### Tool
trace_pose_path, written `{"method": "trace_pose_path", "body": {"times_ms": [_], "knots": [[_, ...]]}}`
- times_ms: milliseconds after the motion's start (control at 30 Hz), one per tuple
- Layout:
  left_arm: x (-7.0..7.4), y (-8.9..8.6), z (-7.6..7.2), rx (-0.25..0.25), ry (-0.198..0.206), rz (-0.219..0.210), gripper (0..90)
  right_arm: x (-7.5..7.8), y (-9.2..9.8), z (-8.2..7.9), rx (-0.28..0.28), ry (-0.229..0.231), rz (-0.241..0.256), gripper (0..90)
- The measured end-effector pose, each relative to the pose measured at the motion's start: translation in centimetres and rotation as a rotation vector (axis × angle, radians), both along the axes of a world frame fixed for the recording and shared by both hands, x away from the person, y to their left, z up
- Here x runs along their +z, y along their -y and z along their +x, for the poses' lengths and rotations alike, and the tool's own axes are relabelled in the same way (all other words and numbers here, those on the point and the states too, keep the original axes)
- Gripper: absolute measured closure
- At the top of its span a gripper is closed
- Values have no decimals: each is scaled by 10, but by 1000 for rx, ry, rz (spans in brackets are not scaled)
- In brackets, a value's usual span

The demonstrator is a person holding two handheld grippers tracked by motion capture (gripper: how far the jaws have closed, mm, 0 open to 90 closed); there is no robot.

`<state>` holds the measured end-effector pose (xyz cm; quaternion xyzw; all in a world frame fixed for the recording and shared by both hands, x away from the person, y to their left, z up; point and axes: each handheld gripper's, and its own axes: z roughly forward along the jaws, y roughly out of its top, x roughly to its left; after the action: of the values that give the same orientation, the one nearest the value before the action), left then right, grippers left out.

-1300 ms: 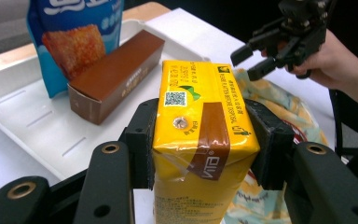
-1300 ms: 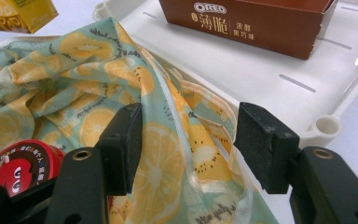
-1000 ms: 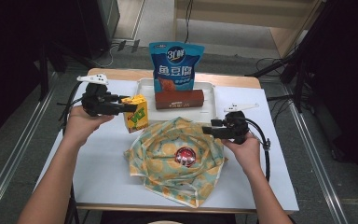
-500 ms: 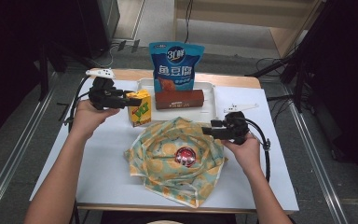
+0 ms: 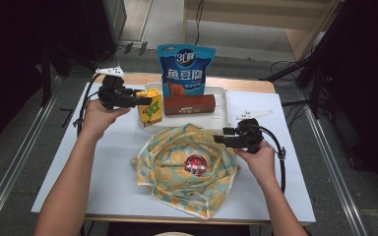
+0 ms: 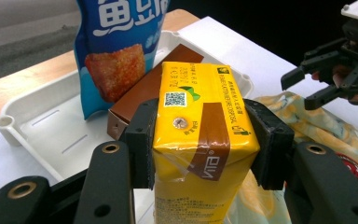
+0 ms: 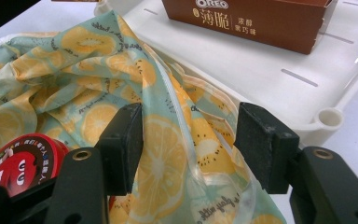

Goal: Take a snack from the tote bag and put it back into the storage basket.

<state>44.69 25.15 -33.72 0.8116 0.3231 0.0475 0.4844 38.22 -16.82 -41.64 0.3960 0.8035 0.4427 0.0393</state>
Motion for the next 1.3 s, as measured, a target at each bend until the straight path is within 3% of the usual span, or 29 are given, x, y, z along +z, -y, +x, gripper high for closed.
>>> {"method": "trace_pose_path", "body": {"times_ms": [700, 833, 1200, 1300], "knots": [[-19, 7, 16, 25, 39, 11, 514, 1, 5, -7, -14, 13, 2, 424], [-23, 8, 17, 30, 53, -5, 514, 0, 6, -8, -19, 12, 3, 423], [-35, 14, 21, 39, 73, 47, 513, 0, 7, -8, -15, 11, 2, 422], [-38, 16, 22, 30, 67, 43, 514, -1, 5, -8, -8, 5, -4, 420]]}}
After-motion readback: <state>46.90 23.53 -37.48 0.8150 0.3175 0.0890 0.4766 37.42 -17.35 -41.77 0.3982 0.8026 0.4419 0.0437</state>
